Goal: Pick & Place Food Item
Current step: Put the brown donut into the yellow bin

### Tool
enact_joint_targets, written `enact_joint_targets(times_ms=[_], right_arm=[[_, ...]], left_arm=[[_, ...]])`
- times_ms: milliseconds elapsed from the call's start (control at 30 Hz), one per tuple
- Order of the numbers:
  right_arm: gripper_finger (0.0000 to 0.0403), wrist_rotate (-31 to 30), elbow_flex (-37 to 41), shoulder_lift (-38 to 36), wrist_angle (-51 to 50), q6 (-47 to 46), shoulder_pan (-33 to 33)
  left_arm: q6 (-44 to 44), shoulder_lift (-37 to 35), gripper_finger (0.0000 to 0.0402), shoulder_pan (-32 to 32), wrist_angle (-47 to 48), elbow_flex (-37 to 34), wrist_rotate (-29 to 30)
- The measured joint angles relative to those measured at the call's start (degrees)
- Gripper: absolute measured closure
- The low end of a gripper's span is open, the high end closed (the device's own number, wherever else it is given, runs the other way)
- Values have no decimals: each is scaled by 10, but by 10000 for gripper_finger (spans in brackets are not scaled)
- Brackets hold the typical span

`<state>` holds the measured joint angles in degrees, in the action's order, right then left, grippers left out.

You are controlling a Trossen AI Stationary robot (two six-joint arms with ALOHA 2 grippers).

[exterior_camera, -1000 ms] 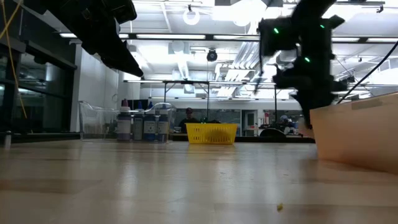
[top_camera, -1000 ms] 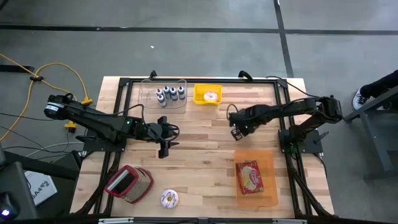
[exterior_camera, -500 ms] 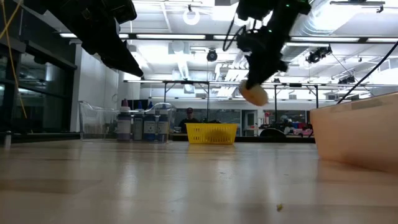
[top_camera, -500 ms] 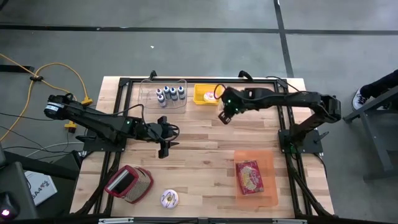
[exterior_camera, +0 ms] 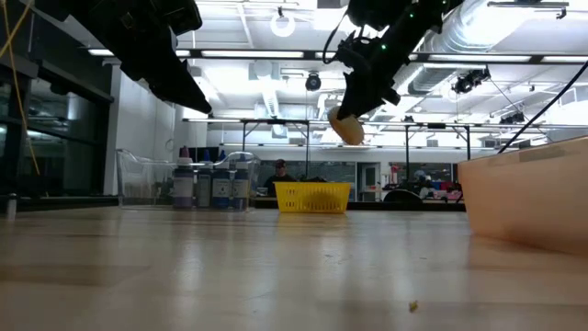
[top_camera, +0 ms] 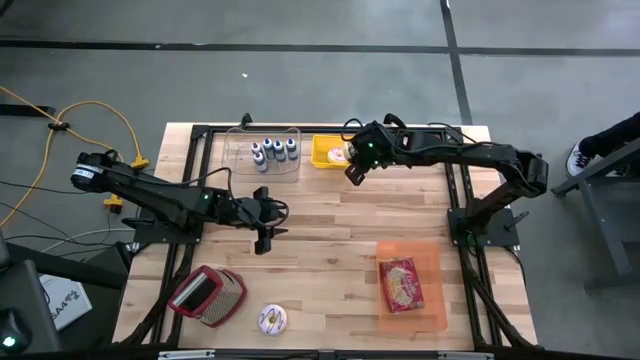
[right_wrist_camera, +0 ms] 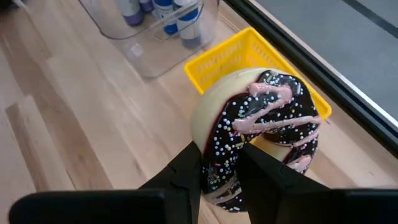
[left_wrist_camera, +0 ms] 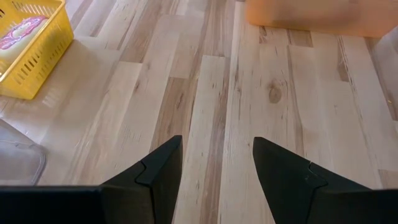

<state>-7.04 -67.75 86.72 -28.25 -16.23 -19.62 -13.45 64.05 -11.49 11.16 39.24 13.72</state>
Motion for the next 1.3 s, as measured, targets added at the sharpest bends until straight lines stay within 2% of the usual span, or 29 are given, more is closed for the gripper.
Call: enact_joint_targets(times_ms=[233,367,467,700,867,1300], right_arm=[[319,13,0,19,39,14,-7],[319,47,-3,66,98,28,-17],[319,48,-31,114,96,44,-25],[319,35,-166,220,-2,96,-46],[319,-10,-251,270,-94,137,-54],[319,1,-268,279,-163,145,-64]], left_arm=[[0,0,213,0,0,0,0],[0,0,213,0,0,0,0],[0,0,213,0,0,0,0],[1,0,213,0,1,0,0],[1,0,213,0,2,0,0],[2,0,213,0,4,0,0]])
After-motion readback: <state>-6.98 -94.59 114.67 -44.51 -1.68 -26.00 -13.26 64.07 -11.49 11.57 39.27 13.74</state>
